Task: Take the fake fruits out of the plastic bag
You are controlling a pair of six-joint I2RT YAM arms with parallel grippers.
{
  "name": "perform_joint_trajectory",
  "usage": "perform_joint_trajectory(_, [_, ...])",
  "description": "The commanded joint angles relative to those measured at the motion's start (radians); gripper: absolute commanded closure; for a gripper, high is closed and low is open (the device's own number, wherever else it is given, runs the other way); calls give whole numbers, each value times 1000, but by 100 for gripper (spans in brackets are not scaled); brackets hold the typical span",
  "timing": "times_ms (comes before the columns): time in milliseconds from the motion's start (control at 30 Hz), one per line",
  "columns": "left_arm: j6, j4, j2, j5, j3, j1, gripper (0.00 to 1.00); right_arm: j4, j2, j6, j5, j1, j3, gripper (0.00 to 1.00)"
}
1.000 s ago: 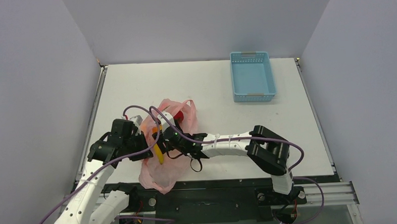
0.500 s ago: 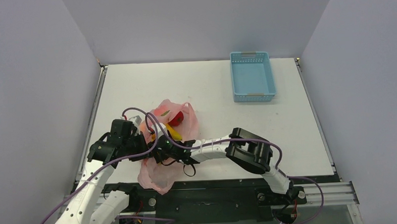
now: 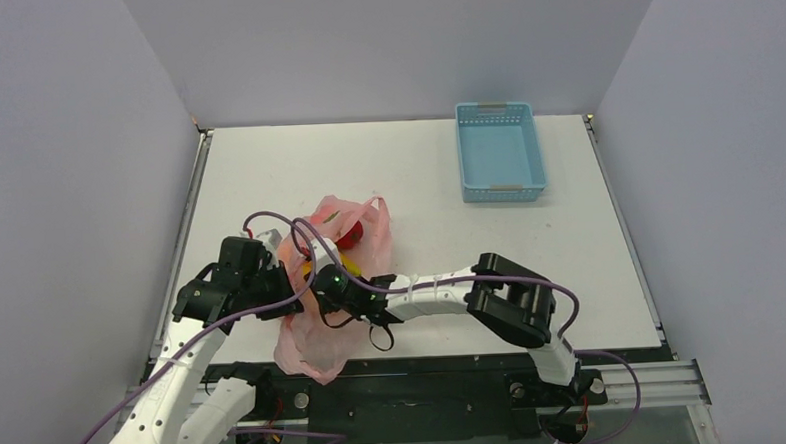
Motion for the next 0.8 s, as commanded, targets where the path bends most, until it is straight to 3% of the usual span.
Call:
perform_joint_trajectory(0, [20,23,-4,18,7,7,96,-14,-152,-45,43,-2,-2,88])
perform_joint_trajectory(267, [17,20,-2,12,8,10,96,-69,-256,-51,50,-6,-86,100])
perform_joint_trajectory(567, [15,23,-21,8,14,22,96,-228,-329,-28,134,-10,-186,100])
perform_joint_trajectory(767, [16,23,-25,12,13,28,96,-246,-404,8,124,-7,-242,100])
